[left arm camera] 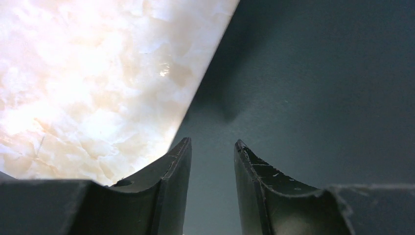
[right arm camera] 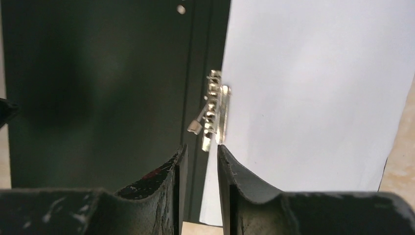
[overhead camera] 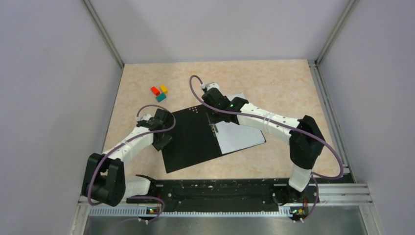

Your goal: Put the files into the folder

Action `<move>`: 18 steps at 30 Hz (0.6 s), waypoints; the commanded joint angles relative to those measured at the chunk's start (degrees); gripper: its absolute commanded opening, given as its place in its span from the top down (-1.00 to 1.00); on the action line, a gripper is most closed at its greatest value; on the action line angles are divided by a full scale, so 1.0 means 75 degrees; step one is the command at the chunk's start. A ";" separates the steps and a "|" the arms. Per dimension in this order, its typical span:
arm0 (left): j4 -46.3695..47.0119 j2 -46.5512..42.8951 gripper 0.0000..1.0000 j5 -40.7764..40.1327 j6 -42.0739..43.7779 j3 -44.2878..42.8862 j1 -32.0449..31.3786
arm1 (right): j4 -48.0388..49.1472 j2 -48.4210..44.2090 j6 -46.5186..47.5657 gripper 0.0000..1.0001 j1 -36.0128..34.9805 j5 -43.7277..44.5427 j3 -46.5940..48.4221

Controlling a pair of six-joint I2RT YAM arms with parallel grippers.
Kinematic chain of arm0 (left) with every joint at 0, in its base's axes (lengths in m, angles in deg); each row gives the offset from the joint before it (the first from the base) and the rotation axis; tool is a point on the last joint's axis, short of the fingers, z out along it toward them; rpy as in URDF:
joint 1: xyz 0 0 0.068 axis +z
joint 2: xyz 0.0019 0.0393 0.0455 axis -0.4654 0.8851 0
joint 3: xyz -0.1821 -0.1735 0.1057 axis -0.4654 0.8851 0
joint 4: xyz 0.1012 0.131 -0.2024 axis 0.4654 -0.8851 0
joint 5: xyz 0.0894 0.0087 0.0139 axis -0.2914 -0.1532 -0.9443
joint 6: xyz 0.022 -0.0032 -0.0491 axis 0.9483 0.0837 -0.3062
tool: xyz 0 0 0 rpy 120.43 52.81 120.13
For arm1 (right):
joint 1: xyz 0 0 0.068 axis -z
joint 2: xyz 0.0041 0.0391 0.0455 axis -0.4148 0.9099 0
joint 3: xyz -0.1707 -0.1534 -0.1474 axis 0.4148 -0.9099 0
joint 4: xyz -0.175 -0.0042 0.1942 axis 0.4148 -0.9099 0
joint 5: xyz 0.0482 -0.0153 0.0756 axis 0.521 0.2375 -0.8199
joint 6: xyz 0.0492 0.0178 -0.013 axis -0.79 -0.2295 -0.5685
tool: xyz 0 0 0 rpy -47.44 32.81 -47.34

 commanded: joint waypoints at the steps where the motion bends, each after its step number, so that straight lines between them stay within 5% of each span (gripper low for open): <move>1: 0.0019 -0.0104 0.15 -0.0043 0.0012 0.0227 0.0282 | -0.0706 0.0570 0.0568 0.46 -0.0458 0.0627 0.1022; 18: 0.0382 0.0746 0.15 0.0206 -0.0293 0.0360 0.0621 | -0.0862 0.1538 0.1641 0.55 -0.0871 0.1204 0.1767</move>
